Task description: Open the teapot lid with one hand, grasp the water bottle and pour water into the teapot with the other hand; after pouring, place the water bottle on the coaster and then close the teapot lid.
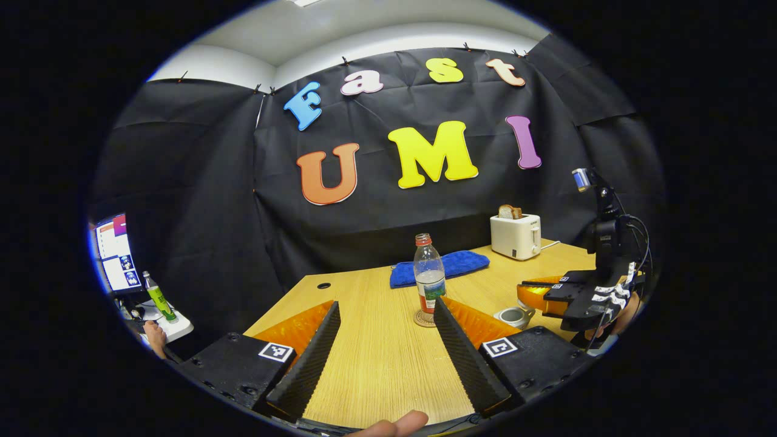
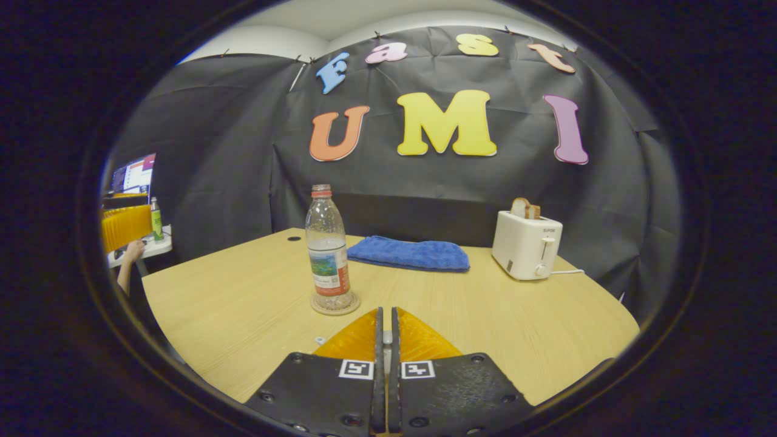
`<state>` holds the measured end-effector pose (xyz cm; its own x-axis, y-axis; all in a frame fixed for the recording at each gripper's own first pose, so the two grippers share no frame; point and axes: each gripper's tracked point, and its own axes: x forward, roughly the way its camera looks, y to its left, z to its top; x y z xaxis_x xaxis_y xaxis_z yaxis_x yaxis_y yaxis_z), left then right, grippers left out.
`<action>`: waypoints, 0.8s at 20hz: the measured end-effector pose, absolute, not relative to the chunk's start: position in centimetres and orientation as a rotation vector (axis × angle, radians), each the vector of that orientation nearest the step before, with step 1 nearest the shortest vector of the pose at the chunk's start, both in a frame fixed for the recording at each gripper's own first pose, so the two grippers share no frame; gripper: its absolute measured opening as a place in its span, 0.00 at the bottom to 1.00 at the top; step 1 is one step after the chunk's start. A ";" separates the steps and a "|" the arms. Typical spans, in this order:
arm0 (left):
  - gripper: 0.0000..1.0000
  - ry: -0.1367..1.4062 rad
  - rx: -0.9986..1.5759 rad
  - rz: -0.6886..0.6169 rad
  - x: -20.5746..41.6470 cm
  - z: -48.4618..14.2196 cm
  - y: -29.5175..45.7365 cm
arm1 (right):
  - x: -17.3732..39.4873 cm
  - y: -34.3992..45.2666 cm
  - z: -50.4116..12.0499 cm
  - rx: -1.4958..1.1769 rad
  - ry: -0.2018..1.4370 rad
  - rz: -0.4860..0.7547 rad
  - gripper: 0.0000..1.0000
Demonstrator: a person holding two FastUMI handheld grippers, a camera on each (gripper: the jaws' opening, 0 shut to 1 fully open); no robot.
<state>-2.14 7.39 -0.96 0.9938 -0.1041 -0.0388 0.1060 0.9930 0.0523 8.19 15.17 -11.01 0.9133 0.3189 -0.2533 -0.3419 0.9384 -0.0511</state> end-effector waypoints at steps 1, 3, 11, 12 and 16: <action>0.97 0.035 0.028 -0.112 -2.3 -0.8 7.5 | 8.2 15.8 -11.0 -0.092 0.242 0.359 0.02; 0.97 0.042 -0.023 -0.130 -2.3 -0.7 7.5 | 8.5 16.6 -11.6 -0.089 0.248 0.380 0.02; 0.97 0.085 -0.048 -0.079 -1.7 -1.7 9.9 | 9.8 17.2 -12.5 -0.064 0.275 0.351 0.05; 0.97 0.094 -0.048 -0.076 -1.6 -2.0 9.9 | 9.6 17.2 -12.6 -0.067 0.274 0.350 0.05; 0.97 0.105 -0.047 -0.084 -1.4 -2.2 9.6 | 9.6 17.5 -13.0 -0.059 0.282 0.354 0.05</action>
<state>-1.41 9.55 -2.22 0.9910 -0.0860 -0.1031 0.0810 0.9954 -0.0517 9.61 17.45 -13.01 0.8994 0.3333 -0.2830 -0.3496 0.9369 -0.0078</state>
